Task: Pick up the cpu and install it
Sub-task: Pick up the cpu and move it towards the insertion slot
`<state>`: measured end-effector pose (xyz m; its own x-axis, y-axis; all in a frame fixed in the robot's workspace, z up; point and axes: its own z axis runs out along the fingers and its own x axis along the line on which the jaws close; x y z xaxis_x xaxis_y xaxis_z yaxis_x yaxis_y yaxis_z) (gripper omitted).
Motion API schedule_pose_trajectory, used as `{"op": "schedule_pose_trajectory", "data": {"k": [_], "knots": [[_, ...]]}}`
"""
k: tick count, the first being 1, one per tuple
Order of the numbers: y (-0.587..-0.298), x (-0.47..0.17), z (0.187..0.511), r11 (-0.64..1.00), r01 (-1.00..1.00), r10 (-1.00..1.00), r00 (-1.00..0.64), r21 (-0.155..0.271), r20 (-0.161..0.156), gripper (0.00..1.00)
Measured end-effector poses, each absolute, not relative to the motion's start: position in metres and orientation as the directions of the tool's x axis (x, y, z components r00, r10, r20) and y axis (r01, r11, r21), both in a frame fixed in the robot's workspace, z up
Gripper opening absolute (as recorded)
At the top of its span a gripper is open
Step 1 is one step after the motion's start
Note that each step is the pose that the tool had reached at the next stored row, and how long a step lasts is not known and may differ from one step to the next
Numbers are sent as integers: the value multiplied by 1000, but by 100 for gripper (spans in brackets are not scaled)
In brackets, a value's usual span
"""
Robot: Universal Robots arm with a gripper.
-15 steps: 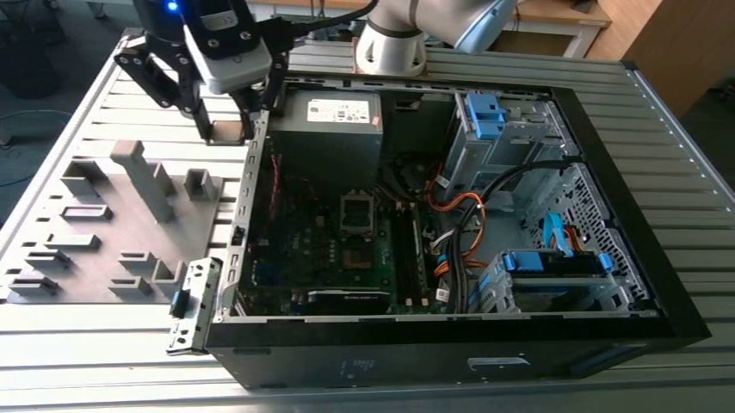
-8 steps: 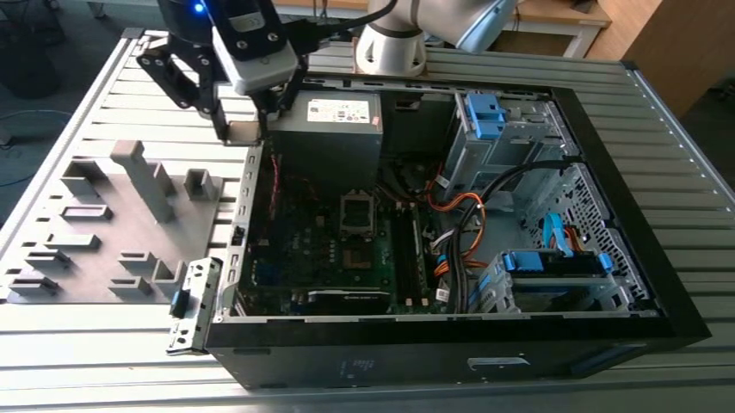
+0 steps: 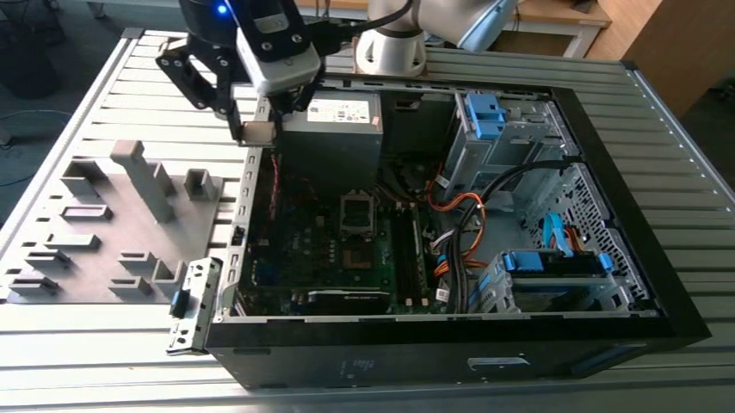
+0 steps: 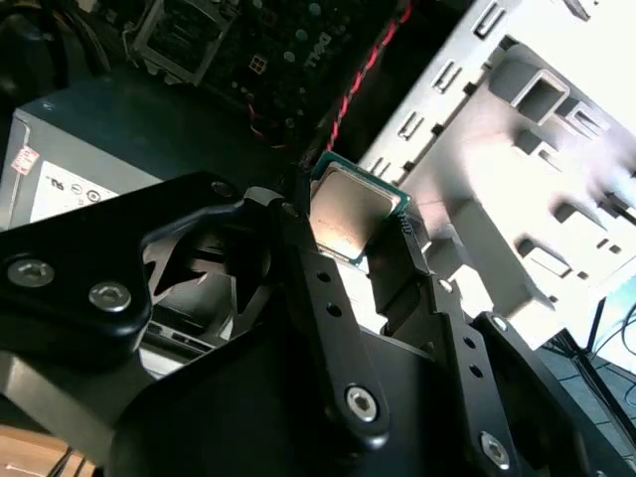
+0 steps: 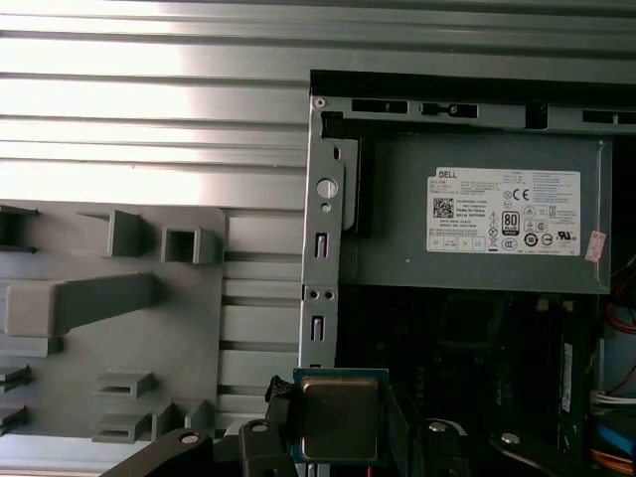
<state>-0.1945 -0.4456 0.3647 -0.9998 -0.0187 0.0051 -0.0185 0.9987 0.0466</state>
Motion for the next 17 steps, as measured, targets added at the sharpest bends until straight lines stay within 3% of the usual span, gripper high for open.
{"op": "schedule_pose_trajectory", "data": {"k": [17], "knots": [[-446,-167,365,999,-18,-19,-1000,47,5,47]]}}
